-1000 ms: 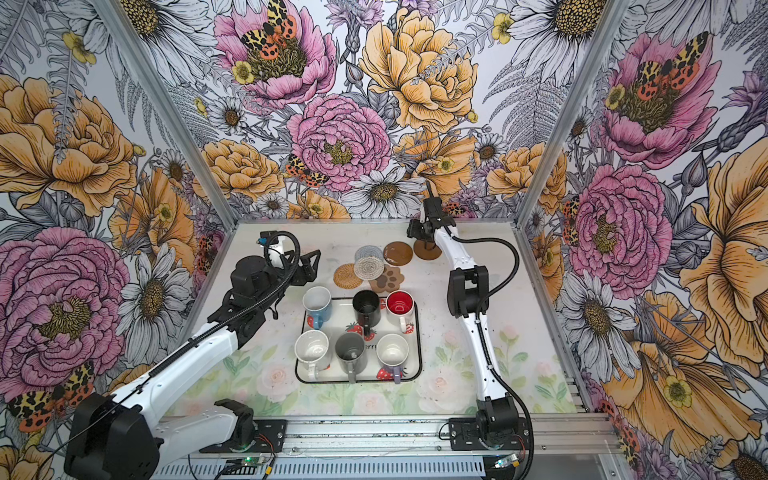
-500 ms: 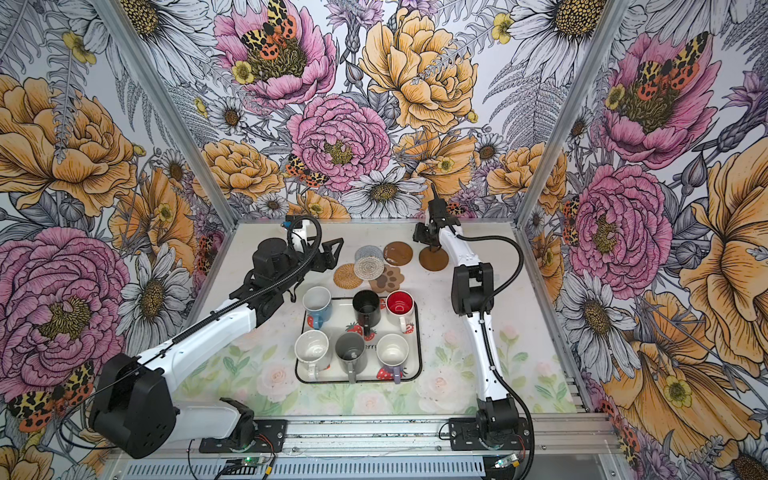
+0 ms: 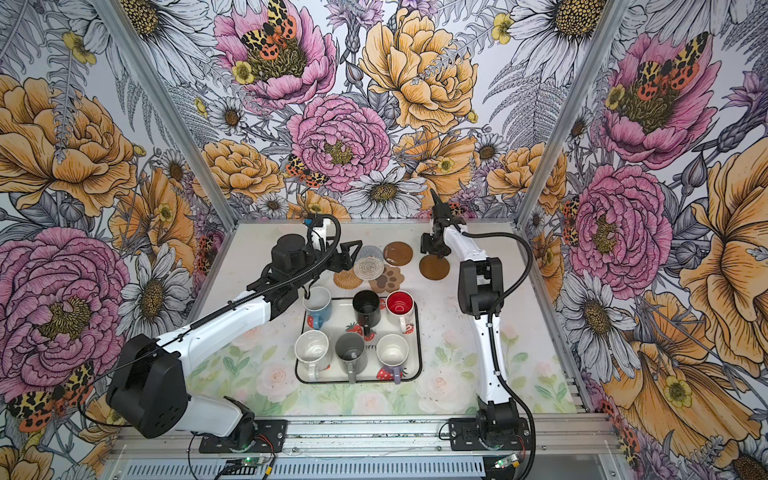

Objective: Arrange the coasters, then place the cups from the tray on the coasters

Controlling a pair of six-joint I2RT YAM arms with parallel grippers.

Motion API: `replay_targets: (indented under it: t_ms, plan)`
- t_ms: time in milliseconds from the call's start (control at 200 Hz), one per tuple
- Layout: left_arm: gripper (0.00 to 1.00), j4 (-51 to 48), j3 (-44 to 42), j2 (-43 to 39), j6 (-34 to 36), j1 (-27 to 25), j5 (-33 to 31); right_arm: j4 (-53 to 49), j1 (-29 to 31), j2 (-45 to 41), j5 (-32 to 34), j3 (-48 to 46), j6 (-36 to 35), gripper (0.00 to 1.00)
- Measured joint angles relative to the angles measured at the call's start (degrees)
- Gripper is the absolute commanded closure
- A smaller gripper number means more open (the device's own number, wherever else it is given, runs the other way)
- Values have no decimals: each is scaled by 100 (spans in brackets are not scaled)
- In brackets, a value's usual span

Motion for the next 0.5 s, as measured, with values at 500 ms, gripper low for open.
replay_targets:
  t_ms: [500]
  plan:
    - [12, 11, -24, -7, 0, -37, -2, -293, 675, -444, 1189, -496, -962, 30]
